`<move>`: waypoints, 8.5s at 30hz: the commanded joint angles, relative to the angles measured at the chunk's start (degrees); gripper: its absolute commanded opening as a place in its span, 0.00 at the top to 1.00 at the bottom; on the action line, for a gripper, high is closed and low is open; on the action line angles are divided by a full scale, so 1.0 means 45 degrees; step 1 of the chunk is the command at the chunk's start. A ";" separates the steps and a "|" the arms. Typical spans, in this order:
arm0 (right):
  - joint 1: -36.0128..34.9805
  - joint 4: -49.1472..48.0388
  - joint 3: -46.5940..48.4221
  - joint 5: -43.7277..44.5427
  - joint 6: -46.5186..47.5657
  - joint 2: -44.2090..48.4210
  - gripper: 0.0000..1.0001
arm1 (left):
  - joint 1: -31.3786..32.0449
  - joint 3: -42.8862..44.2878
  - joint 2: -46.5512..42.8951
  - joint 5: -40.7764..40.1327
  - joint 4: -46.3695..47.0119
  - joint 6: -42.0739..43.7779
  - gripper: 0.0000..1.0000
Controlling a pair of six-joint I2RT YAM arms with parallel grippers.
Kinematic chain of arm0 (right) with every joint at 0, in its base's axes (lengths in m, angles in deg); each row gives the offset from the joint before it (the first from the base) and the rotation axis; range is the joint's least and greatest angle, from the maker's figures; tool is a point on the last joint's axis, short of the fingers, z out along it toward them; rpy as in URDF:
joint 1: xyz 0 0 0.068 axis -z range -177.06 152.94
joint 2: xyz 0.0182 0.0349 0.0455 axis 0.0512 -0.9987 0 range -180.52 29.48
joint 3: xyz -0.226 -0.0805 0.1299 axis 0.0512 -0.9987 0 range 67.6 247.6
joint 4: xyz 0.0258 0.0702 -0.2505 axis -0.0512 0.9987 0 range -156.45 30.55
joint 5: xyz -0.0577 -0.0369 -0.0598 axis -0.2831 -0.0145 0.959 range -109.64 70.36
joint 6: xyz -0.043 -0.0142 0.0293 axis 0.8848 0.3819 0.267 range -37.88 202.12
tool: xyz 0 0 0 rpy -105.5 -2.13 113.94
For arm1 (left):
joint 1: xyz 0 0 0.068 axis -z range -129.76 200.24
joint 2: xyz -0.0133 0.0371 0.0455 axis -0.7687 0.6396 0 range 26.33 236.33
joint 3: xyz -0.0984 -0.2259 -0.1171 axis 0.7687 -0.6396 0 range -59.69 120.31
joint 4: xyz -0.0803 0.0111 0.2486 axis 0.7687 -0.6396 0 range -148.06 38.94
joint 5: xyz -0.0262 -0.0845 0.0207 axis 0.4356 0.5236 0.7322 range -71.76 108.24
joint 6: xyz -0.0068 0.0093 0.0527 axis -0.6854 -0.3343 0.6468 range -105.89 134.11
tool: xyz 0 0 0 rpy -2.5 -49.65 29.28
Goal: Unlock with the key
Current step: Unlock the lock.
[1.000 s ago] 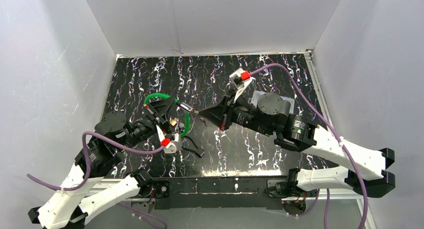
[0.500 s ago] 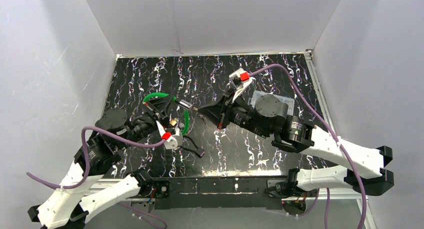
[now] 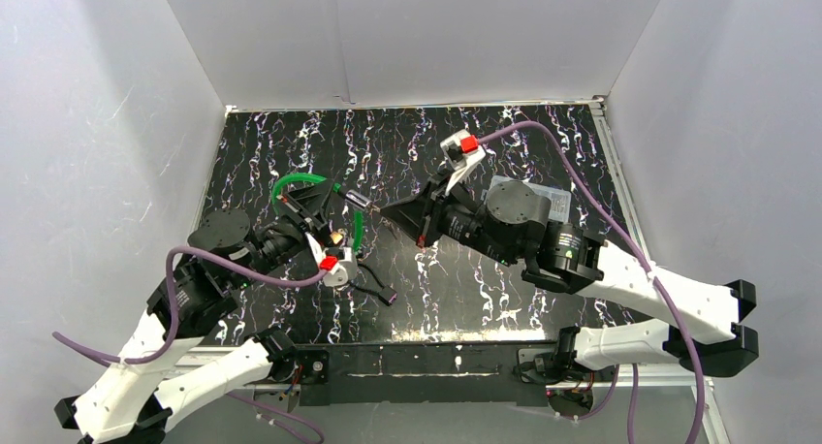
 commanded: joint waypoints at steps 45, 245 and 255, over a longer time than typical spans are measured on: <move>-0.0439 -0.0155 0.0284 0.1311 -0.0181 -0.0385 0.99 | 0.0271 0.1735 0.0795 0.2473 -0.0606 -0.3136 1.00; -0.0065 0.4042 0.2597 -0.4760 0.5625 0.0702 0.99 | -0.1597 0.5714 0.4212 1.0494 -0.6226 -1.0649 1.00; -0.0029 0.5992 0.4005 -0.5281 0.6287 -0.0208 0.99 | -0.1583 0.6603 0.5050 1.0422 -0.7990 -0.9256 1.00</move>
